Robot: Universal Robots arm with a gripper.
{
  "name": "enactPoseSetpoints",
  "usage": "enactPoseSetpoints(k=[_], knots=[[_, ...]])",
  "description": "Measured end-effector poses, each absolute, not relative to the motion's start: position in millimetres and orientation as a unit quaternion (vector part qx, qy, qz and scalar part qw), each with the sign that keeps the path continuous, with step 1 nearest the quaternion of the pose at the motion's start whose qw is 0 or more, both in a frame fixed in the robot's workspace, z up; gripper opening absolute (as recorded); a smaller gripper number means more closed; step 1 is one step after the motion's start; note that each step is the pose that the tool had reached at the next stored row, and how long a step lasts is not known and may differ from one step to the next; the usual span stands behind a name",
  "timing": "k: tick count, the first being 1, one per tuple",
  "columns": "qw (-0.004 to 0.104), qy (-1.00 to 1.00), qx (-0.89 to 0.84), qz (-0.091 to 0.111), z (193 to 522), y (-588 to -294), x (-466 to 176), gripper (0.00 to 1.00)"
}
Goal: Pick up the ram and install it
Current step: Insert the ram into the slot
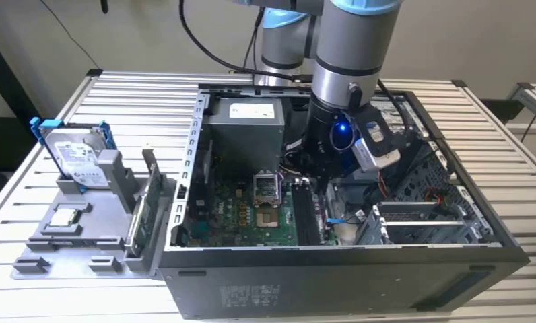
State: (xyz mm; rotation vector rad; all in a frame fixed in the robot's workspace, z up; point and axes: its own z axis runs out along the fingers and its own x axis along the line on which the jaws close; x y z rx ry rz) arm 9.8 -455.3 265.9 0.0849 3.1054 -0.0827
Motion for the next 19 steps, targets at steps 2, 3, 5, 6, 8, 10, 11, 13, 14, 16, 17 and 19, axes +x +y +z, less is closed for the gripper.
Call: enactPoseSetpoints(k=[2, 3, 5, 6, 8, 10, 11, 13, 14, 16, 17, 19], knots=[[0.017, 0.999, 0.027, -0.027, 263, -456, 10, 0.14], [0.017, 0.999, 0.027, -0.027, 262, -456, 10, 0.14], [0.017, 0.999, 0.026, -0.027, 259, -456, 10, 0.14], [0.017, 0.999, 0.026, -0.027, 257, -456, 10, 0.14], [0.017, 0.999, 0.026, -0.027, 256, -456, 10, 0.14], [0.017, 0.999, 0.025, -0.027, 255, -457, 10, 0.14], [0.017, 0.999, 0.025, -0.027, 254, -457, 10, 0.14], [0.017, 0.999, 0.025, -0.026, 253, -458, 10, 0.14], [0.017, 0.999, 0.025, -0.026, 252, -458, 10, 0.14], [0.017, 0.999, 0.023, -0.026, 248, -458, 10, 0.14], [0.017, 0.999, 0.023, -0.025, 246, -458, 10, 0.14], [0.017, 0.999, 0.022, -0.025, 243, -459, 10, 0.14]])
